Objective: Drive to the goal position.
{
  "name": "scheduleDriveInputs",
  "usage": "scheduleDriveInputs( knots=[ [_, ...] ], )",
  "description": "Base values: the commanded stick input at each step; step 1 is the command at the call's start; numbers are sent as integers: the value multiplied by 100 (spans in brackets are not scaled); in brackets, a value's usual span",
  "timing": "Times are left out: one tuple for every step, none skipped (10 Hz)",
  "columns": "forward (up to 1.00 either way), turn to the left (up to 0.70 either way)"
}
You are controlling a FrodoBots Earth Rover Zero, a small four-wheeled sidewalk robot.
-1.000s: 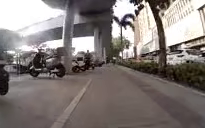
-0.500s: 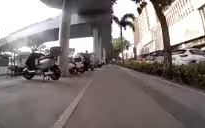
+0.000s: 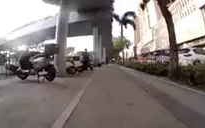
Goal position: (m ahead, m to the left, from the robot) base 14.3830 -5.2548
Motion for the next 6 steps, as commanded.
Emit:
scheduleDriveInputs(
  knots=[
    [70,0],
    [70,0],
    [70,0],
    [70,0],
    [70,0],
    [70,0]
  ],
)
